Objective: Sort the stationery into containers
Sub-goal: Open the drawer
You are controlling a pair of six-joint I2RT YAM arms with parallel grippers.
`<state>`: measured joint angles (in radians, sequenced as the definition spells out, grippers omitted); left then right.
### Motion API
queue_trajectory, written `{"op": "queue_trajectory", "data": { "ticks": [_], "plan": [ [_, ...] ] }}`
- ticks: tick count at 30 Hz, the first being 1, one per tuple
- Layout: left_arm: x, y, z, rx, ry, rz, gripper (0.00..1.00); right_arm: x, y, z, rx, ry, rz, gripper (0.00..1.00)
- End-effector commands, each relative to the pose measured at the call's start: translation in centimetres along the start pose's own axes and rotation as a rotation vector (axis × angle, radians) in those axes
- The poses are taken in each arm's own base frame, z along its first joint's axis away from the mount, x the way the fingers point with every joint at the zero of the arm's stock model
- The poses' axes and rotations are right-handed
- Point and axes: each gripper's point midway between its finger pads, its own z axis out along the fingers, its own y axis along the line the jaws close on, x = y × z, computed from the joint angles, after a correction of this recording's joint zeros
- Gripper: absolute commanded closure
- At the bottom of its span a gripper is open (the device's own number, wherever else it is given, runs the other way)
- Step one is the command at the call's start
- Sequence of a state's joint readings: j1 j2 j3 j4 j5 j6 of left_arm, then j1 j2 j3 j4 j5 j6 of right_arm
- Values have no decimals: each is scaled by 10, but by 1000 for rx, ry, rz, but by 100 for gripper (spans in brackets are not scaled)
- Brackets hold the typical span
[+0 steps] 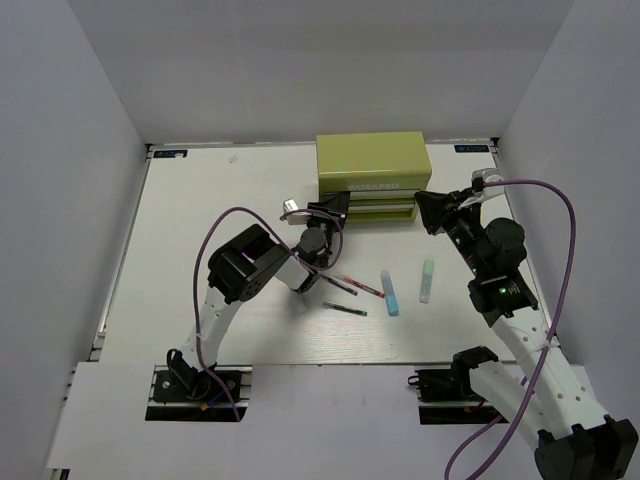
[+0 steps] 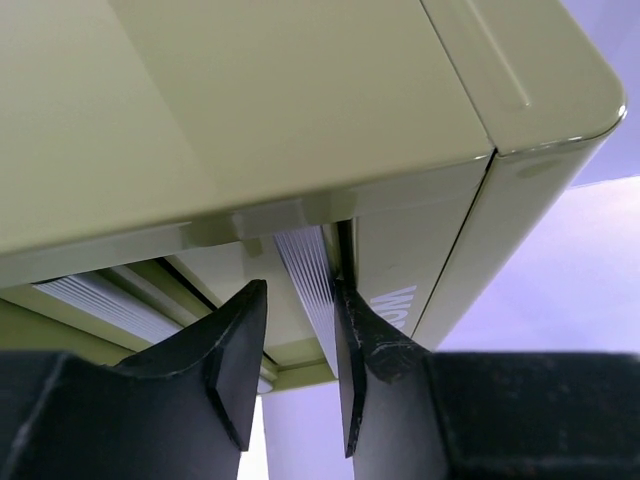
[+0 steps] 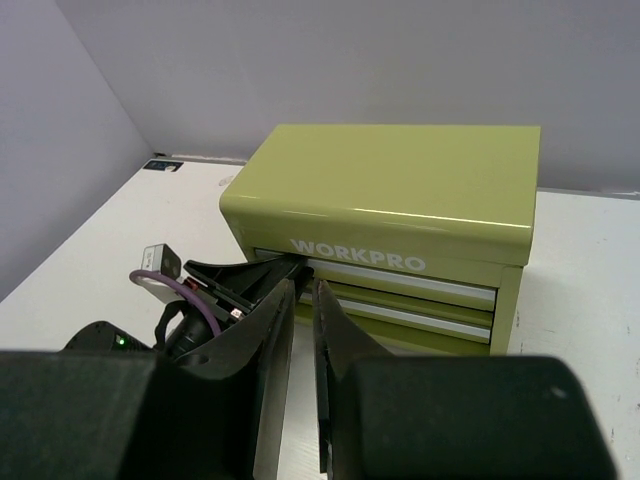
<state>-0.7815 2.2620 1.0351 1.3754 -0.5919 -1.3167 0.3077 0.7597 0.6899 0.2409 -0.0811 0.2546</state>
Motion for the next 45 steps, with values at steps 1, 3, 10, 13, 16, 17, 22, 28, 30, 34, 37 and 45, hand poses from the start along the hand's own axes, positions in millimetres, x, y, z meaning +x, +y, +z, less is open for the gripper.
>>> {"op": "queue_trajectory", "data": {
  "ticks": [1, 3, 10, 13, 16, 17, 22, 28, 30, 34, 37, 45],
  "plan": [
    [-8, -10, 15, 32, -43, 5, 58, -17, 1, -1, 2, -64, -12, 81],
    [-7, -7, 14, 32, -43, 5, 60, -18, 0, -2, 4, -68, -11, 81],
    [-8, -7, 16, 37, -54, 8, 81, -19, 0, -3, 6, -73, -13, 81],
    [-9, -9, 16, 44, -56, 3, 88, -21, 0, -3, 8, -76, -11, 81],
    [-9, -3, 14, 37, -54, 9, 100, -19, 0, -2, 7, -72, -12, 83],
    [-9, -3, 14, 37, -54, 8, 100, -20, 0, -3, 7, -75, -12, 83],
    [-7, -3, 5, 48, -46, 0, 100, -19, 1, -3, 4, -71, -10, 83],
    [-4, 4, -5, 38, -24, 8, 100, -19, 0, -3, 6, -70, -6, 83],
    [-5, 5, -7, 39, -25, 8, 100, -18, 0, -3, 7, -67, -7, 83],
    [-8, 10, -13, 32, -23, 13, 100, -18, 0, -3, 5, -68, -9, 83],
    [-9, 11, -15, 31, -23, 13, 100, -17, 0, -3, 3, -63, -9, 83],
    [-7, 9, -23, 40, -6, 8, 100, -15, 0, -1, 3, -58, -10, 83]
  ]
}}
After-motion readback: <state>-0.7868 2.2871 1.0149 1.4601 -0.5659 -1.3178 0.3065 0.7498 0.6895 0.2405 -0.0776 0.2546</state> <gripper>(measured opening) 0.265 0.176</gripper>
